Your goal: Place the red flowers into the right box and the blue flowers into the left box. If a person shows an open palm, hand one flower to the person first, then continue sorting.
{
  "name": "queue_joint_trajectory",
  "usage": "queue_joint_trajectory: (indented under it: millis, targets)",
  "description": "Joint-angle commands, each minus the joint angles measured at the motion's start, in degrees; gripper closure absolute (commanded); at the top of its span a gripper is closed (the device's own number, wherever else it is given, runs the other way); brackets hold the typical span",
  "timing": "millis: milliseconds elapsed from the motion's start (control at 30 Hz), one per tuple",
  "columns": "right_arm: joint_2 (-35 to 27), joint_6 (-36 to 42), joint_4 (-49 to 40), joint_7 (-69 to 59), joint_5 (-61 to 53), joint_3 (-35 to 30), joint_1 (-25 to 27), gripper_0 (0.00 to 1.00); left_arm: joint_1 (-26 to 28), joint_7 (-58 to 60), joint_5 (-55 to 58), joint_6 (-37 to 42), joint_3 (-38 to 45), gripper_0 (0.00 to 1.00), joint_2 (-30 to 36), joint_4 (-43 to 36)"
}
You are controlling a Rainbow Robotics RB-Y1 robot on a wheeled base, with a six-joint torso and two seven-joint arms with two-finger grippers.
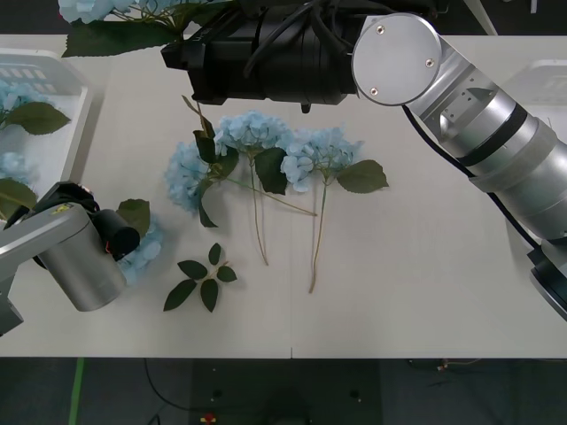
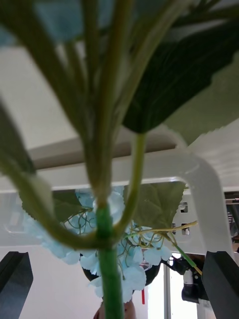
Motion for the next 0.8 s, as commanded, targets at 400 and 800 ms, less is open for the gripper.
queue_joint_trajectory:
  millis: [400, 800]
  targets:
    - [0.75, -0.77, -0.48, 0.90, 0.64, 0.30, -3.12, 1.00, -1.98, -0.22, 0.27, 2.79, -2.61, 1.00, -0.69, 0.42]
    - [0.75, -0.77, -0.12, 0.90, 0.64, 0.30, -3.12, 1.00, -1.98, -0.22, -0.16, 3.32, -1.99, 1.00, -0.69, 0.59]
